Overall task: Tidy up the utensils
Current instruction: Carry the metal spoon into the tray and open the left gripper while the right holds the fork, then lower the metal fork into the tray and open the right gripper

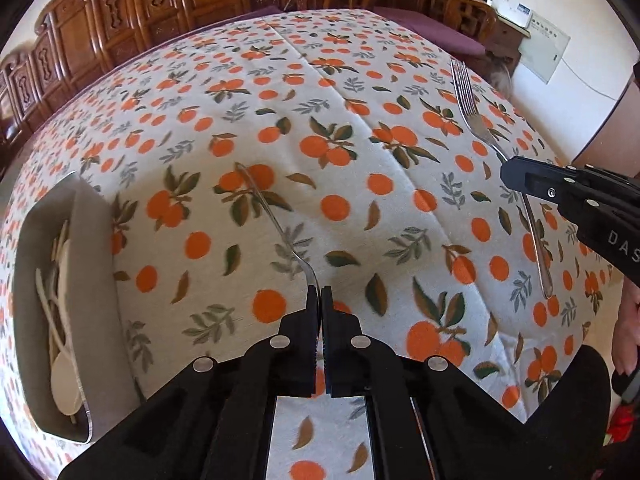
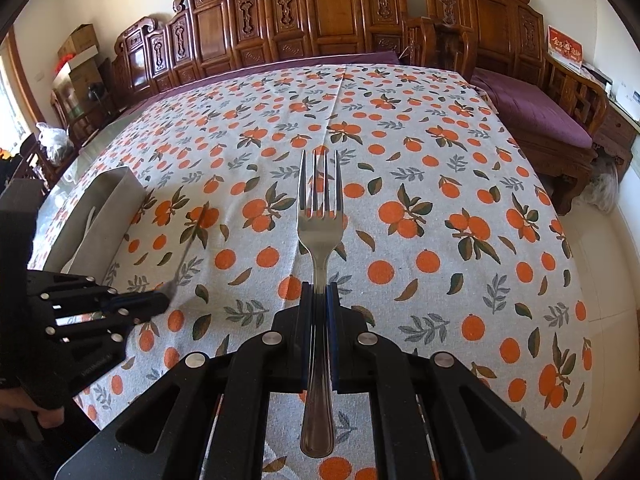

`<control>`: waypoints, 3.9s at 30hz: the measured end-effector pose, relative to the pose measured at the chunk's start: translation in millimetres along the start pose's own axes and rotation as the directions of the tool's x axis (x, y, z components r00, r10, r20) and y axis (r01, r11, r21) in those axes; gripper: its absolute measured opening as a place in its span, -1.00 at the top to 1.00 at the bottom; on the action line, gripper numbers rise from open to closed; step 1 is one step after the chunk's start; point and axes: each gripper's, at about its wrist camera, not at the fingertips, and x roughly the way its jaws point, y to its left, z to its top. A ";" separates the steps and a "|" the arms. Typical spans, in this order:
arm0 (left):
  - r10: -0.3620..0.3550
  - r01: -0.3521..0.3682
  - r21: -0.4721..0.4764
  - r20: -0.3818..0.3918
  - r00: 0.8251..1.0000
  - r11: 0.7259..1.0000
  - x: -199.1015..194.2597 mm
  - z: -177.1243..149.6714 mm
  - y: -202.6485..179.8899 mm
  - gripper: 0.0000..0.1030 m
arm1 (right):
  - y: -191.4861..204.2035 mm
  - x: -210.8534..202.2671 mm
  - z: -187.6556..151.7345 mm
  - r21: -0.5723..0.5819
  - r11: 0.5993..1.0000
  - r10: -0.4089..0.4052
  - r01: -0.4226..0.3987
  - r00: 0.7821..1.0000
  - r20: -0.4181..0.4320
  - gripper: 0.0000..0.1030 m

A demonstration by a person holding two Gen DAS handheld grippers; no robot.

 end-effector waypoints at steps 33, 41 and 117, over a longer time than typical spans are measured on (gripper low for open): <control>0.001 0.010 -0.099 0.110 0.994 0.995 -91.7 -36.8 144.4 0.99 | 153.9 -12.9 35.7 -0.175 0.974 0.148 -0.140 0.988 0.032 0.84; 0.014 -0.007 -0.146 0.045 0.999 0.989 -65.2 -51.1 173.4 0.99 | 177.0 -6.5 36.8 -0.200 0.969 0.153 -0.148 0.988 0.010 0.84; 0.208 -0.151 -0.361 0.125 0.970 0.920 -124.9 -105.5 276.3 -0.77 | 302.6 67.1 68.0 -0.248 0.941 0.222 -0.230 0.973 -0.060 0.78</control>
